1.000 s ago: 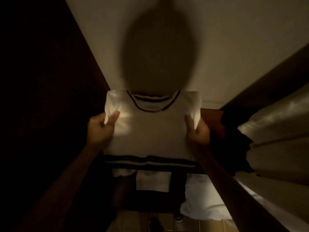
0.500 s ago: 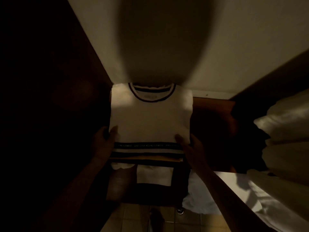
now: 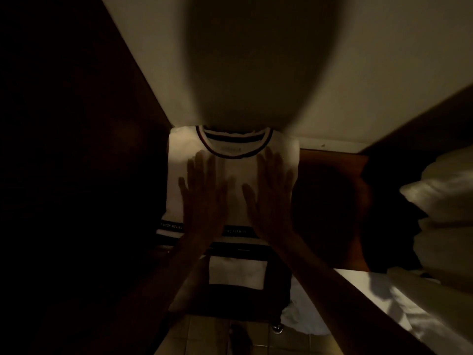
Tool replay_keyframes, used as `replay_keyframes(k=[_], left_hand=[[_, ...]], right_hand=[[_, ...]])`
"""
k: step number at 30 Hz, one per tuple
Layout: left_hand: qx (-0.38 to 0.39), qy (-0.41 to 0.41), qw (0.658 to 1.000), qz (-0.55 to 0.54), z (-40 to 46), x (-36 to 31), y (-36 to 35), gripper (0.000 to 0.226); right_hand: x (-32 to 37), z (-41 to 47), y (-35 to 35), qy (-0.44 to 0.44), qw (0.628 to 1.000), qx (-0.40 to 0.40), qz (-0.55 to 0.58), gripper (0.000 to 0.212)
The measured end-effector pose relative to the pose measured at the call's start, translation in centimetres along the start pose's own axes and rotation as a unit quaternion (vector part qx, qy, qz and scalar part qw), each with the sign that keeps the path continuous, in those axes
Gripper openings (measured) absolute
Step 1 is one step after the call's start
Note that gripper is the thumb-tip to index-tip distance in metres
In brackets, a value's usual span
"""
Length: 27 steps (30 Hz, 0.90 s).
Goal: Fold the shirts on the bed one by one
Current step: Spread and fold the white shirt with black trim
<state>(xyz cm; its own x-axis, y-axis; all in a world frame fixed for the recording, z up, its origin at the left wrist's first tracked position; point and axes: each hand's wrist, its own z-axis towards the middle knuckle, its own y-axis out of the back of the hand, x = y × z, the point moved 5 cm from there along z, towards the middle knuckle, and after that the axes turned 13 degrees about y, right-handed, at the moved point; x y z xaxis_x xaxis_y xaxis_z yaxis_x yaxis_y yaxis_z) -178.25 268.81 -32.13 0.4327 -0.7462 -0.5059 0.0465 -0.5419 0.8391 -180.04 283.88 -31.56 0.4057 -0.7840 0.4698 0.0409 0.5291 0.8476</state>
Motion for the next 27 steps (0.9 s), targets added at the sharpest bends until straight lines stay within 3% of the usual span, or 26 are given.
replay_keyframes(k=[4,7,15,20,24,27], left_hand=[[-0.003,0.016,0.993,0.117,1.5,2.8,-4.1,0.06],[-0.033,0.012,0.991,0.129,1.8,3.9,-4.9,0.064],[0.003,0.002,0.984,0.178,4.9,3.4,-3.6,0.065],[0.019,-0.018,0.988,0.155,6.6,4.7,-3.7,0.067],[0.04,0.003,0.983,0.181,5.7,4.1,-3.7,0.068],[0.033,-0.045,0.985,0.166,2.6,4.8,-3.5,0.064]], right_hand=[[-2.2,-0.5,-5.8,0.069,0.979,0.149,-0.118,0.069],[-3.3,-0.9,-6.8,0.077,0.98,0.137,-0.119,0.071],[-3.2,0.3,-6.1,0.063,0.982,0.131,-0.117,0.073],[-4.1,0.3,-7.0,0.061,0.979,0.137,-0.14,0.076],[-3.1,0.4,-6.4,-0.013,0.972,0.181,-0.149,0.075],[-2.1,-1.0,-6.2,-0.041,0.975,0.19,-0.109,0.071]])
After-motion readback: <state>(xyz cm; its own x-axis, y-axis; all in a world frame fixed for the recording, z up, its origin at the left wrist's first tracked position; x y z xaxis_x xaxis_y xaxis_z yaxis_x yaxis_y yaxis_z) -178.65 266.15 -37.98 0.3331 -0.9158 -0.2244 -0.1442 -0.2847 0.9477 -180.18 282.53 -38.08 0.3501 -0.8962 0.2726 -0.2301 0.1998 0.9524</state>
